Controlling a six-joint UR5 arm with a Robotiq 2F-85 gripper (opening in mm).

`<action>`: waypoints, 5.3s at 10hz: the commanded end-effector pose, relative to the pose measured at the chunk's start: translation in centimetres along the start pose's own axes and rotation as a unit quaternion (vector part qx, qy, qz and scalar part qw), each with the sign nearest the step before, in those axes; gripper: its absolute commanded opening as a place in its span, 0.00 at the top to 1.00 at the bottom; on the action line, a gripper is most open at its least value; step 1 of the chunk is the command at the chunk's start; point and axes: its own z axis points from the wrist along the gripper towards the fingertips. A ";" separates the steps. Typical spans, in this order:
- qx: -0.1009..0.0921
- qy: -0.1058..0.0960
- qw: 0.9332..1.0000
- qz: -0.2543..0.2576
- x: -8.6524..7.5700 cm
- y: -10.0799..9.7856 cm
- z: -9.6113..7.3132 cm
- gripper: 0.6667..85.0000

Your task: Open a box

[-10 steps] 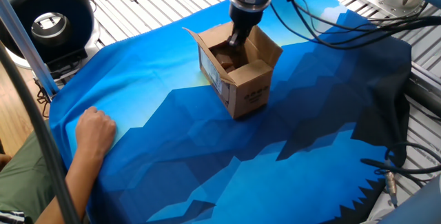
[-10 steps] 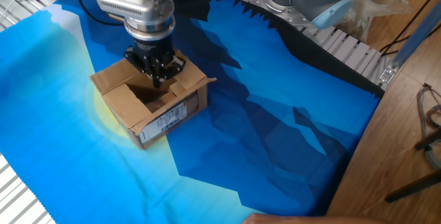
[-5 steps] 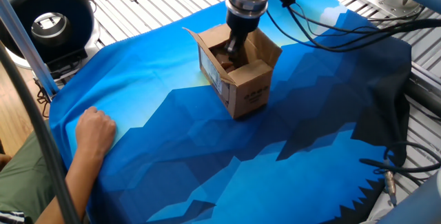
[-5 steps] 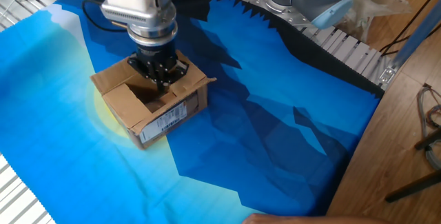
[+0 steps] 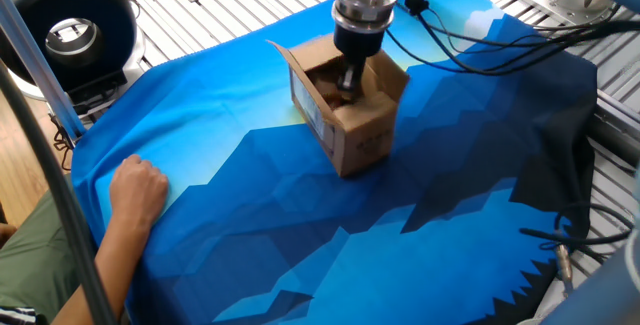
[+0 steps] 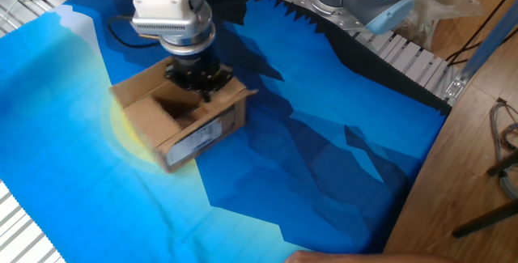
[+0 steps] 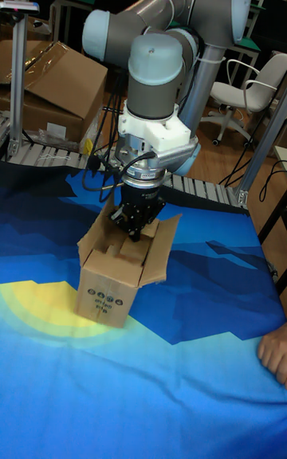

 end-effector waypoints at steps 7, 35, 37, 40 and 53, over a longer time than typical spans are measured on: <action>-0.096 0.070 0.993 -0.006 2.8 5.8 -5.7 0.99; 0.042 0.046 0.998 -0.031 -1.8 -0.4 -1.9 0.99; 0.052 0.042 0.996 -0.053 -2.4 -1.9 -1.8 0.99; 0.063 0.030 0.995 -0.069 -3.1 -3.0 -1.1 0.99; 0.120 0.009 0.990 -0.071 -5.2 -5.6 -4.3 0.99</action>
